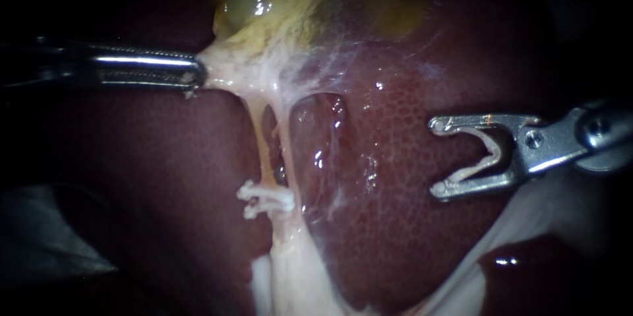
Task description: Clipping third clip left tube
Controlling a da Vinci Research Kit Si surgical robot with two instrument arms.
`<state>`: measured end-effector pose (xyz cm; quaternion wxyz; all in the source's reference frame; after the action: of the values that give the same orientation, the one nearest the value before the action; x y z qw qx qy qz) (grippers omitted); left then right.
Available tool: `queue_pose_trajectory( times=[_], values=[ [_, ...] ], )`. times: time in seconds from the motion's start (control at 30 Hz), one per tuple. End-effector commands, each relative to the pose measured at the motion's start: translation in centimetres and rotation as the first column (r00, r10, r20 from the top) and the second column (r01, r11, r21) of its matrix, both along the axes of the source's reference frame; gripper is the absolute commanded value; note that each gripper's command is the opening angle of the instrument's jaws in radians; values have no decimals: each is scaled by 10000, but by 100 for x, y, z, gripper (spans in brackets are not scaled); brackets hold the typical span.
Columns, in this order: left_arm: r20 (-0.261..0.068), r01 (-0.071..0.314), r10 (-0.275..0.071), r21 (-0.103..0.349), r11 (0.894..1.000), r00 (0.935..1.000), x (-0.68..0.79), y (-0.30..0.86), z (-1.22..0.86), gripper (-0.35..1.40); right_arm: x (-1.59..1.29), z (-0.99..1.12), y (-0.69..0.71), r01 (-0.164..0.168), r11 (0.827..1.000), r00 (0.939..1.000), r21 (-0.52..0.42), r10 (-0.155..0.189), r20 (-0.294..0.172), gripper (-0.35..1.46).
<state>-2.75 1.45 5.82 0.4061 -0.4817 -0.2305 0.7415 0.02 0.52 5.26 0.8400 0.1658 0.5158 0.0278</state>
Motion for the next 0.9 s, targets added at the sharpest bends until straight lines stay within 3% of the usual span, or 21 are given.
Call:
queue_pose_trajectory(
  times=[0.03,0.37,0.63,0.9],
  values=[
    [31,19,-19,-19,10000,10000,1,1,-1,-35,1,0,0,-5,10000,10000,-3,5,7,50],
    [5,52,-52,-21,10000,10000,3,0,-4,-35,20,-4,-5,175,9998,9997,135,-172,-197,50],
    [-2,60,-60,-29,10000,10000,1,-1,-3,-35,69,7,-15,222,9984,9994,520,-207,-293,50],
    [-10,69,-69,-36,10000,10000,0,-1,-2,-35,118,23,-21,-74,9915,9999,1302,86,-87,50]
  ],
)
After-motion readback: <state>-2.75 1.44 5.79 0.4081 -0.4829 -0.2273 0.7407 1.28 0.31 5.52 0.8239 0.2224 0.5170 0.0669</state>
